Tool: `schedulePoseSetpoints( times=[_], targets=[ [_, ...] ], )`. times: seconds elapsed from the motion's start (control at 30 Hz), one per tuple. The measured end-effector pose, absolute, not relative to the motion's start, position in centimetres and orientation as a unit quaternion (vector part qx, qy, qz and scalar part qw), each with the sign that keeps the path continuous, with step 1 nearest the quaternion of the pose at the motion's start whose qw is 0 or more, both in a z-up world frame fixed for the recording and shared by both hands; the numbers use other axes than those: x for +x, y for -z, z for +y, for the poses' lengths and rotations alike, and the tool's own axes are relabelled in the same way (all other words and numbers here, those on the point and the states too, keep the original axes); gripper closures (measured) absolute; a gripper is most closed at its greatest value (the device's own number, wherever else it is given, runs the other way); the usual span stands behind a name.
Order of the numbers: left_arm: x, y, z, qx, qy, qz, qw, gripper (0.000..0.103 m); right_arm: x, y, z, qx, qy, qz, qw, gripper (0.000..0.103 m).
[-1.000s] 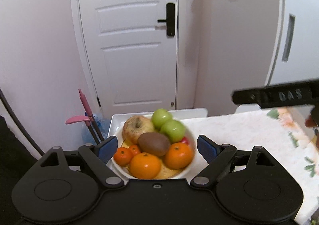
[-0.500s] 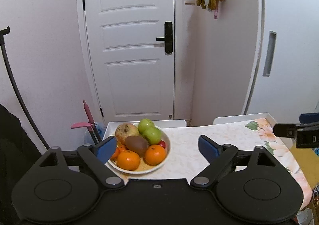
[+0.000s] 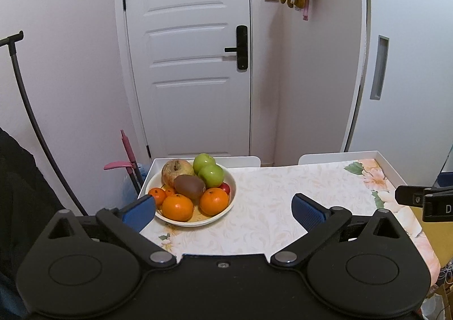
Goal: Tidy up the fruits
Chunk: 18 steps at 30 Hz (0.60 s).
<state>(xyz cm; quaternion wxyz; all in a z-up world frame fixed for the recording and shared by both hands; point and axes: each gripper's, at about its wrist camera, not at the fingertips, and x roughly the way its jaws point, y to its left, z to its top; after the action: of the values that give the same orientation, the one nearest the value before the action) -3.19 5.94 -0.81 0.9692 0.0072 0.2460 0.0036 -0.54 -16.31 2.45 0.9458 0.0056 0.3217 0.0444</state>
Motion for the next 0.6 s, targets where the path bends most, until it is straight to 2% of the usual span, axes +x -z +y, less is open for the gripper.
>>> schedulePoseSetpoints(
  times=[0.6],
  targets=[
    [-3.22,0.82,5.74,0.01,-0.001,0.245,0.97,0.0,-0.23,-2.4,-16.61,0.013,-0.039,0.326,0.945,0.0]
  ],
)
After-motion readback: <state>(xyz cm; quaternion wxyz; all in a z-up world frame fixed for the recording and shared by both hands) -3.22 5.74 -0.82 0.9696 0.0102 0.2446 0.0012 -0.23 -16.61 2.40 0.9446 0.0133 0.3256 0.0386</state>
